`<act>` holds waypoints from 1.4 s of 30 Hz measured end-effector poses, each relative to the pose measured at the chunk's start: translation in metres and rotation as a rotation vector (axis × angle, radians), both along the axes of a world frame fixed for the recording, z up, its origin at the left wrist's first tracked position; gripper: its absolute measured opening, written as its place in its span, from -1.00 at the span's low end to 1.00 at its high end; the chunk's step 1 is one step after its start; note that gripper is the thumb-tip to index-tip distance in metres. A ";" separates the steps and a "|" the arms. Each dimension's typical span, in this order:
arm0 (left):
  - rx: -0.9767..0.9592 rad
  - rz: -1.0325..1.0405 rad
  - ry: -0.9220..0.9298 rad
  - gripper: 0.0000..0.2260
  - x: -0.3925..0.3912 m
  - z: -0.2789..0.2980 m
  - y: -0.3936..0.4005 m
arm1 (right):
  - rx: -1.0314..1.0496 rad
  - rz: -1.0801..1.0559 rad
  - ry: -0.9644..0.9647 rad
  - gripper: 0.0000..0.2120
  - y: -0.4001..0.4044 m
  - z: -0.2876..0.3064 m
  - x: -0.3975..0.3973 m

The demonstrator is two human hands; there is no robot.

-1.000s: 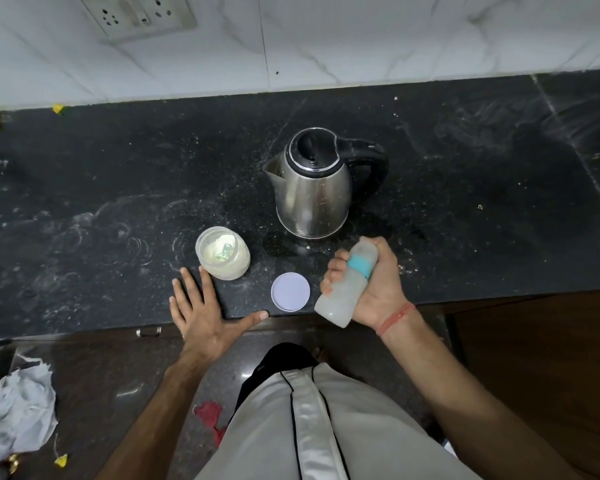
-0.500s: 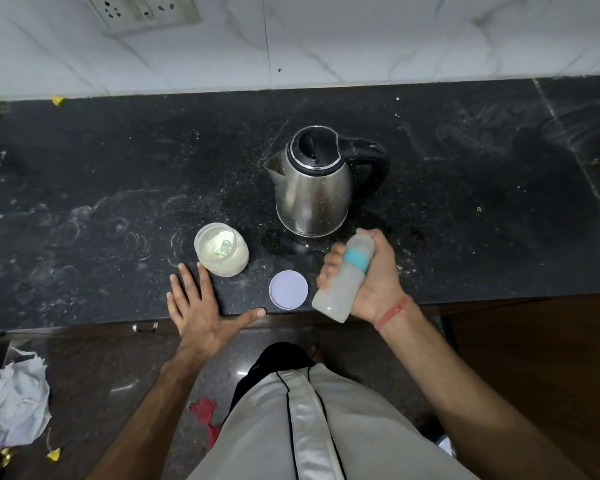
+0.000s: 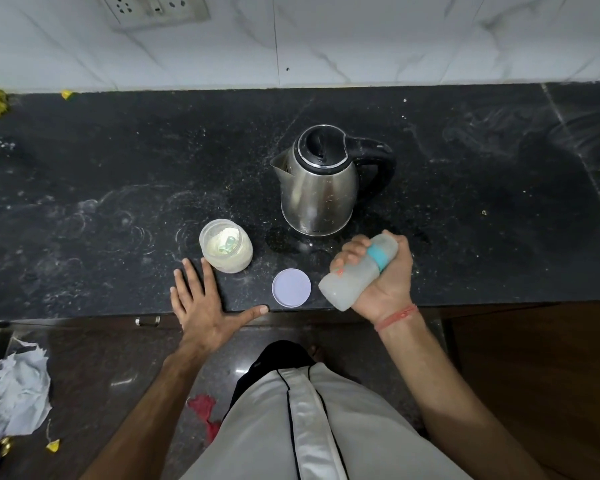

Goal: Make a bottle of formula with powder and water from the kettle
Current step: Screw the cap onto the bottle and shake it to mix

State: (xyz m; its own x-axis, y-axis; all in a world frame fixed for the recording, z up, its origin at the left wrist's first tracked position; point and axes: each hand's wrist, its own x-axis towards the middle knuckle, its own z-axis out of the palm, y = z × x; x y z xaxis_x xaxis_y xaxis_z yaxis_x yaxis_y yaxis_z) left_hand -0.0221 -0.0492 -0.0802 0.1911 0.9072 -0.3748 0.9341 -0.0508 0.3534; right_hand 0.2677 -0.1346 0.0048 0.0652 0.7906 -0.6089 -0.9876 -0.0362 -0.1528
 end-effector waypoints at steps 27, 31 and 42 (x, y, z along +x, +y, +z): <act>0.014 0.003 0.000 0.60 0.000 -0.001 0.001 | -0.004 -0.084 0.007 -0.62 0.012 0.006 0.003; 0.016 -0.002 -0.001 0.60 0.000 -0.002 0.000 | -0.011 -0.080 0.015 -0.62 0.009 0.003 0.005; 0.025 0.007 -0.005 0.62 0.001 -0.001 -0.001 | 0.005 0.263 -0.296 -0.51 0.005 0.016 -0.022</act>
